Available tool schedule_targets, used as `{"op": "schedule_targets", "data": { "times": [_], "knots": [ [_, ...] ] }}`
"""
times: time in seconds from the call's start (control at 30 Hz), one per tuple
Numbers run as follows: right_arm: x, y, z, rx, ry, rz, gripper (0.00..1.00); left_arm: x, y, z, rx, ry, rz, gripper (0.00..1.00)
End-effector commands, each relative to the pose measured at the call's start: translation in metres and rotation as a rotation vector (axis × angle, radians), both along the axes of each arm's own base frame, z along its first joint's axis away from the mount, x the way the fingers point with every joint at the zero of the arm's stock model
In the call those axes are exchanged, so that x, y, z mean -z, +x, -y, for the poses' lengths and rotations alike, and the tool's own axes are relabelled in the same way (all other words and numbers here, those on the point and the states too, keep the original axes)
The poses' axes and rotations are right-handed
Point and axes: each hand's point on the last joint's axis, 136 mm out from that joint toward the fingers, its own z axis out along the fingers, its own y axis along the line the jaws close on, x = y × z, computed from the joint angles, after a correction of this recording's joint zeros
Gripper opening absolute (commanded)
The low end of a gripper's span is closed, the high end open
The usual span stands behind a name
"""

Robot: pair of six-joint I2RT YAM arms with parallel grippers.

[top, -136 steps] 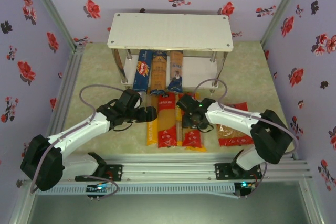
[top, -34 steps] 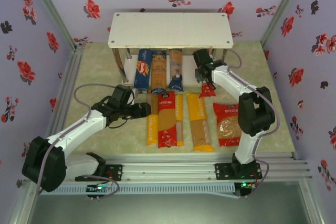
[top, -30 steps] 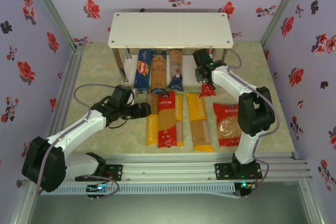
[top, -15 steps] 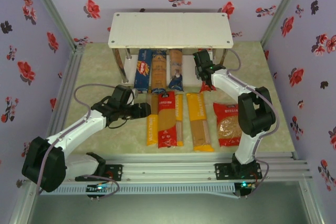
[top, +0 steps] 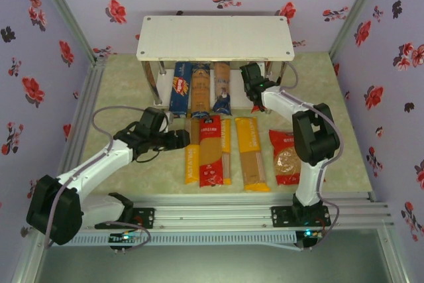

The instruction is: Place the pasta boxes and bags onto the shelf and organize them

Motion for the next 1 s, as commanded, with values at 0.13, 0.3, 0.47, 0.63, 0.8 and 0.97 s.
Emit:
{"op": "schedule_targets", "data": {
  "times": [0.13, 0.3, 0.47, 0.63, 0.8, 0.97],
  "knots": [
    [-0.004, 0.009, 0.011, 0.053, -0.038, 0.037, 0.14, 0.003, -0.006, -0.008, -0.001, 0.016, -0.012, 0.79],
    [-0.006, 0.005, 0.015, 0.061, -0.057, 0.029, 0.47, 0.003, -0.005, -0.008, -0.002, 0.016, -0.01, 0.79],
    [-0.017, 0.004, 0.015, 0.051, -0.054, 0.043, 0.62, 0.002, -0.005, -0.009, -0.002, 0.013, -0.004, 0.79],
    [-0.035, 0.003, 0.006, 0.008, -0.02, 0.071, 0.69, -0.001, -0.005, -0.008, 0.007, 0.01, 0.011, 0.82],
    [-0.053, -0.007, -0.008, -0.055, 0.002, 0.103, 0.72, -0.012, -0.009, -0.002, 0.066, -0.014, 0.051, 0.92],
    [-0.069, -0.038, -0.021, -0.099, 0.004, 0.137, 0.75, -0.025, -0.018, 0.005, 0.139, -0.039, 0.086, 0.97]
  ]
}}
